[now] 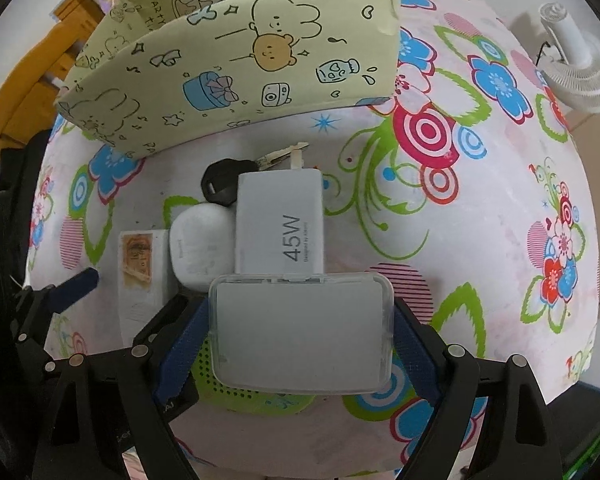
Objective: Organize rigid objects
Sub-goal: 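Lift the translucent box with the right tool while the left tool grasps the long box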
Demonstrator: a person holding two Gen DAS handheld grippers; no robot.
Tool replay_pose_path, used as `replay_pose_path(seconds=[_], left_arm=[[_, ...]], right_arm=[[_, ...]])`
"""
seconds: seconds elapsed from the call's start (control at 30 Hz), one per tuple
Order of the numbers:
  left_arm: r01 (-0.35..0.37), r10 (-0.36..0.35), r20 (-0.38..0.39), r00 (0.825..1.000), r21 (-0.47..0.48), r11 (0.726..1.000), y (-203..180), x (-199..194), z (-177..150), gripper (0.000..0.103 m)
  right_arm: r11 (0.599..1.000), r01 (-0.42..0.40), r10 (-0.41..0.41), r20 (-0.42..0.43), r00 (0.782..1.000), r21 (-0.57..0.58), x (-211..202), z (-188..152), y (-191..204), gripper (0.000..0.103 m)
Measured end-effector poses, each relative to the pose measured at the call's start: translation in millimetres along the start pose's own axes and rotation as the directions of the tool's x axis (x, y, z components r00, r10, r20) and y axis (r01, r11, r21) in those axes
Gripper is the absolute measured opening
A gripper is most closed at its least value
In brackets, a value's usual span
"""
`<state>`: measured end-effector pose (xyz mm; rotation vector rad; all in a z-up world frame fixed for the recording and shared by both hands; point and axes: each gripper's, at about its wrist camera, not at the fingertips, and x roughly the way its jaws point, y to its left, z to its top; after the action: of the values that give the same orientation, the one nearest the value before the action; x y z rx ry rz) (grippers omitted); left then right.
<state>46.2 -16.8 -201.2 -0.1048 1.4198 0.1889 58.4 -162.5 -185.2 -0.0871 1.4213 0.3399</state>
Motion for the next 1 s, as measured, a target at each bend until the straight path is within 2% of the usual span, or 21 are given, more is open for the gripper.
replay_pose_path(seconds=[0.03, 0.13, 0.27, 0.33, 0.5, 1.0], left_arm=[[0.003, -0.003, 0.001, 1.0, -0.002, 1.0, 0.0, -0.1, 0.6, 0.09], [0.034, -0.034, 0.0, 0.999, -0.009, 0.999, -2.4, -2.6, -1.0, 0.078], [0.051, -0.052, 0.016, 0.999, 0.034, 0.998, -19.1, -9.6, -8.3, 0.048], [0.039, -0.04, 0.019, 0.999, 0.029, 0.999, -22.9, -9.9, -8.0, 0.047], [0.064, -0.064, 0.011, 0.998, 0.022, 0.998, -20.5, -13.2, -9.3, 0.046], [0.073, -0.077, 0.091, 0.993, 0.044, 0.996, -11.0, -61.2, -13.7, 0.045]], right_arm=[[1.0, 0.0, 0.0, 0.002, 1.0, -0.001, -0.4, -0.4, -0.7, 0.089], [1.0, -0.001, 0.001, 0.005, 1.0, 0.0, -0.6, -0.8, -0.3, 0.089], [1.0, 0.002, -0.002, 0.008, 1.0, -0.006, 4.3, 1.7, 11.2, 0.089], [1.0, 0.001, -0.001, 0.009, 1.0, 0.001, 6.7, 1.7, 15.1, 0.089], [1.0, -0.002, 0.002, 0.017, 1.0, 0.003, 2.1, 1.0, 18.4, 0.089], [0.999, -0.036, 0.035, 0.083, 0.996, 0.011, -34.4, 3.7, 22.2, 0.089]])
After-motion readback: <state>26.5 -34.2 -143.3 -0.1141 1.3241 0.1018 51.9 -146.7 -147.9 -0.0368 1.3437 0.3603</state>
